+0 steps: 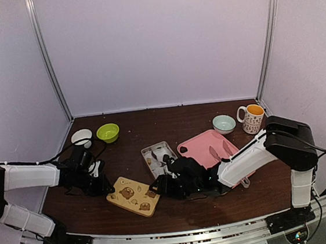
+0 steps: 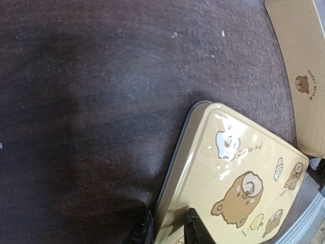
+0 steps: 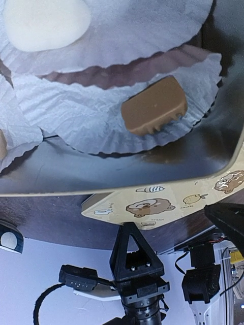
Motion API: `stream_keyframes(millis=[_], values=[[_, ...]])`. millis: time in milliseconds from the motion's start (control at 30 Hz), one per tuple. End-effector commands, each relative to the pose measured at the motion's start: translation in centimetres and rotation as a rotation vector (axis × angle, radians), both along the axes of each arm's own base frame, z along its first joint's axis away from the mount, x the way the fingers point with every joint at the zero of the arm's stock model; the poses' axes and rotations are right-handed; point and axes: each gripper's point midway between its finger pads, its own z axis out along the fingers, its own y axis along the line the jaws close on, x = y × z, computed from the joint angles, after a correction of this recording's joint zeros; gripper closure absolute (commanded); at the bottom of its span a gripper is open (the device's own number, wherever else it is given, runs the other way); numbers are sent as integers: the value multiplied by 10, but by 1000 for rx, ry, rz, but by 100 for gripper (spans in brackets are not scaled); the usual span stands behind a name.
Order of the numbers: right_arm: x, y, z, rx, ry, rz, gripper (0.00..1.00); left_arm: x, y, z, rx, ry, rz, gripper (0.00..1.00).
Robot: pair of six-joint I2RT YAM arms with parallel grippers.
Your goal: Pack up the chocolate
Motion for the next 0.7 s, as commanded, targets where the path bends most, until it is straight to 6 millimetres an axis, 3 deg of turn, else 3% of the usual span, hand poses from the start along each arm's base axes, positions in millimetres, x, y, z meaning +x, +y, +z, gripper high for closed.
stream_keyframes(millis=[0, 200, 667], values=[[-14, 16, 23, 206, 41, 71, 40, -24, -9, -20, -72, 77, -19, 81], [-24, 24, 50, 321, 23, 136, 47, -21, -12, -16, -101, 58, -13, 81], [-37, 20, 81, 346, -53, 189, 57, -20, -17, -1, -147, 27, -19, 80]])
